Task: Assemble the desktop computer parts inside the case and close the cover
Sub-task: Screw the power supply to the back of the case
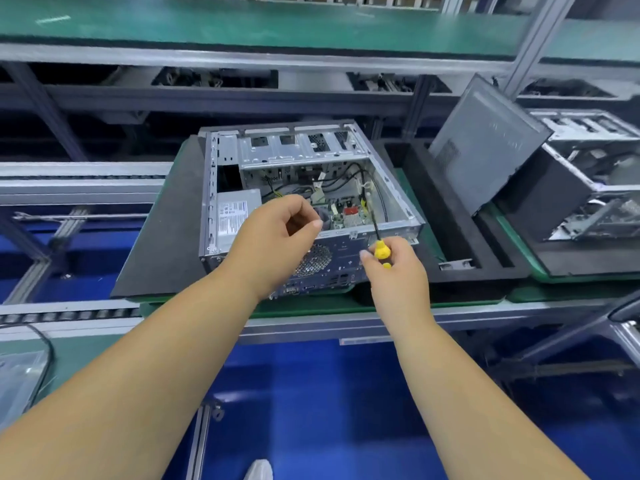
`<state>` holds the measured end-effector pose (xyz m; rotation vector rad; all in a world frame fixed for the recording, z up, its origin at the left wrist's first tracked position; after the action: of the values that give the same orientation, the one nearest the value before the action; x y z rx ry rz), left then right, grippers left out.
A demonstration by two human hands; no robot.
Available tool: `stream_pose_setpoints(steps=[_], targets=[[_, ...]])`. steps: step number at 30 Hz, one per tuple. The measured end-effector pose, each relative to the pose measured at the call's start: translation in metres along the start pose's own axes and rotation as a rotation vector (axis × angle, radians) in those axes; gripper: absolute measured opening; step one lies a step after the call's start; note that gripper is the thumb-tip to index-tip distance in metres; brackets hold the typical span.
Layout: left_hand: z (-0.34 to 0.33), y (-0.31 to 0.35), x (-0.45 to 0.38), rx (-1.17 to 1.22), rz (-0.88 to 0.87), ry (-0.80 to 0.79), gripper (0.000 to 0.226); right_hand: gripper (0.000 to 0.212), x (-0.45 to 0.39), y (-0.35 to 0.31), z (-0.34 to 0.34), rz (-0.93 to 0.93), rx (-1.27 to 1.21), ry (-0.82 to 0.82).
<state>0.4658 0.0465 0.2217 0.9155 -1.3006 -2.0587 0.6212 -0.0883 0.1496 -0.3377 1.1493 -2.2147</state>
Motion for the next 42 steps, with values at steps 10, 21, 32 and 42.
stream_pose_setpoints(steps=[10, 21, 32, 42], targets=[[0.021, -0.044, -0.025, -0.737, 0.085, 0.021, 0.073, 0.056, -0.056, 0.015, 0.05, -0.11, 0.187, 0.133], [0.02, -0.08, -0.041, -0.86, 0.203, 0.015, 0.08, 0.077, -0.077, 0.03, 0.038, -0.155, 0.227, 0.136], [0.061, -0.102, -0.071, -0.818, 0.194, 0.036, 0.077, 0.08, -0.094, -0.005, 0.007, -0.104, 0.316, 0.16], [0.102, -0.124, -0.107, -0.792, 0.173, 0.021, 0.074, 0.069, -0.115, -0.033, -0.031, -0.117, 0.319, 0.161]])
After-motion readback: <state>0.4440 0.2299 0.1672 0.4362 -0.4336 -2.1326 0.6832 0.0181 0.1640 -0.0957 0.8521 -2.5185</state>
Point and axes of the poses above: each hand's wrist, its own x-axis away from the middle knuckle, its own z-axis out of the back of the hand, y = z × x, the point moved 8 cm from there along -x, towards the middle knuckle, and after that the axes turned 12 degrees about x, right-handed, at the moved point
